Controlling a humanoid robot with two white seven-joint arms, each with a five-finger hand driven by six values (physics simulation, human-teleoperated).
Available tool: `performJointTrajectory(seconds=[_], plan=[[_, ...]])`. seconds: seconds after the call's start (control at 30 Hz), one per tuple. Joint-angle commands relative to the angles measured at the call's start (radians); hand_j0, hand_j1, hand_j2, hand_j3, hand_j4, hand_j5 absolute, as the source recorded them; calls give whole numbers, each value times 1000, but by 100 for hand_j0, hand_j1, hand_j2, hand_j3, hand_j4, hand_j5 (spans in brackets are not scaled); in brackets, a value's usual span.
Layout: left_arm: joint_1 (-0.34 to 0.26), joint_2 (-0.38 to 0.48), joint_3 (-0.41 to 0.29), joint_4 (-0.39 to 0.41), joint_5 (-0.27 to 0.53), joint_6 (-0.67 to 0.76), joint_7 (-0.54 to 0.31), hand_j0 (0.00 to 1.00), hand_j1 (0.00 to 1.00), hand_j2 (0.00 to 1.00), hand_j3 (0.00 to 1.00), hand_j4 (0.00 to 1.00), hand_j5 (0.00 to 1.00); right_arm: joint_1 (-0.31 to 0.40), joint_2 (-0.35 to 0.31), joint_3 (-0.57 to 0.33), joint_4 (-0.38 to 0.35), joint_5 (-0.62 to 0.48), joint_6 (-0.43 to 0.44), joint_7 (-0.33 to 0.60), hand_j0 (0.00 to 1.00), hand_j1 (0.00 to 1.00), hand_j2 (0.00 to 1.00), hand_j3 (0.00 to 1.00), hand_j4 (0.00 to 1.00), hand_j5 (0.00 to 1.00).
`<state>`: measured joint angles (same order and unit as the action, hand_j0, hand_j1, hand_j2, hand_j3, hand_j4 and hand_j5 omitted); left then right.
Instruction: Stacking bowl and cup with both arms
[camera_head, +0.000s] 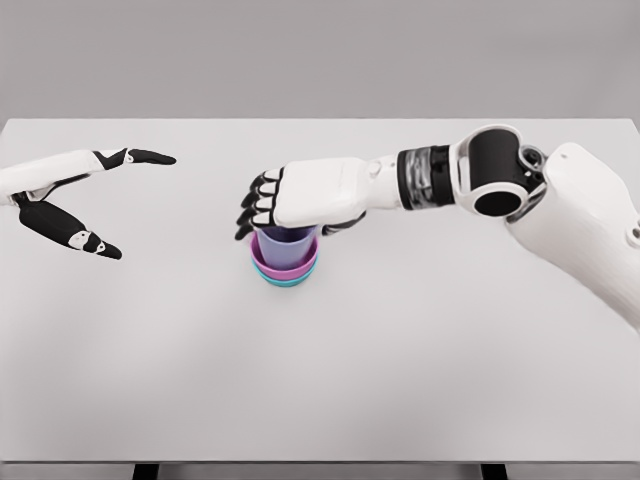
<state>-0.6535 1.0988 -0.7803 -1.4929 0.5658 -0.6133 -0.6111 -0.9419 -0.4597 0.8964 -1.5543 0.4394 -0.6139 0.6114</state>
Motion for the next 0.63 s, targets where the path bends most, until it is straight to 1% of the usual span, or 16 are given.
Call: performJointTrajectory(seconds=[0.0, 0.03, 0.07, 0.1, 0.13, 0.17, 0.2, 0.23, 0.3, 0.33, 0.37, 0.43, 0.6], plan=[[0, 1, 1, 0, 8, 2, 0, 100, 100, 100, 100, 100, 100, 3, -17, -48, -39, -13, 3, -1, 100, 100, 100, 100, 100, 100], [0, 1, 1, 0, 8, 2, 0, 100, 100, 100, 100, 100, 100, 9, -30, -117, -53, -14, 3, -1, 100, 100, 100, 100, 100, 100], [0, 1, 1, 0, 9, 2, 0, 100, 100, 100, 100, 100, 100, 20, -62, -195, -69, -16, 3, -1, 100, 100, 100, 100, 100, 100], [0, 1, 1, -1, 9, 2, 0, 100, 100, 100, 100, 100, 100, 63, -103, -286, -69, -18, 3, -1, 100, 100, 100, 100, 100, 100], [0, 3, 1, -1, 8, 2, 0, 100, 100, 100, 100, 100, 100, 92, -120, -333, -59, -19, 3, -1, 100, 100, 100, 100, 100, 100], [2, 3, 3, 0, 8, 2, 0, 100, 100, 100, 100, 100, 100, 126, -160, -376, -43, -22, 3, -1, 100, 100, 100, 100, 100, 100], [2, 3, 3, 0, 8, 2, 0, 100, 100, 100, 100, 100, 100, 135, -181, -389, -32, -22, 3, -1, 100, 100, 100, 100, 100, 100], [3, 4, 3, 7, 8, 2, 0, 100, 100, 100, 100, 100, 100, 164, -229, -424, 6, -22, 3, -1, 100, 100, 100, 100, 100, 100], [14, 4, 6, 7, 9, 2, 0, 100, 100, 100, 100, 100, 100, 199, -258, -493, 80, -24, 3, -1, 100, 100, 100, 100, 100, 100], [15, 4, 7, 5, 8, 2, 0, 100, 100, 100, 100, 100, 100, 209, -266, -511, 117, -25, 3, -1, 100, 100, 100, 100, 100, 100], [15, 6, 7, 8, 8, 2, 0, 100, 100, 100, 100, 100, 100, 213, -292, -510, 157, -41, 3, -1, 100, 100, 100, 100, 100, 100], [18, 7, 7, 7, 8, 2, 0, 100, 100, 100, 100, 100, 100, 215, -304, -508, 192, -50, 3, -1, 100, 100, 100, 100, 100, 100], [28, 6, 16, 7, 6, 2, 0, 100, 100, 100, 100, 100, 100, 219, -295, -494, 177, -50, 3, -1, 100, 100, 100, 100, 100, 100]])
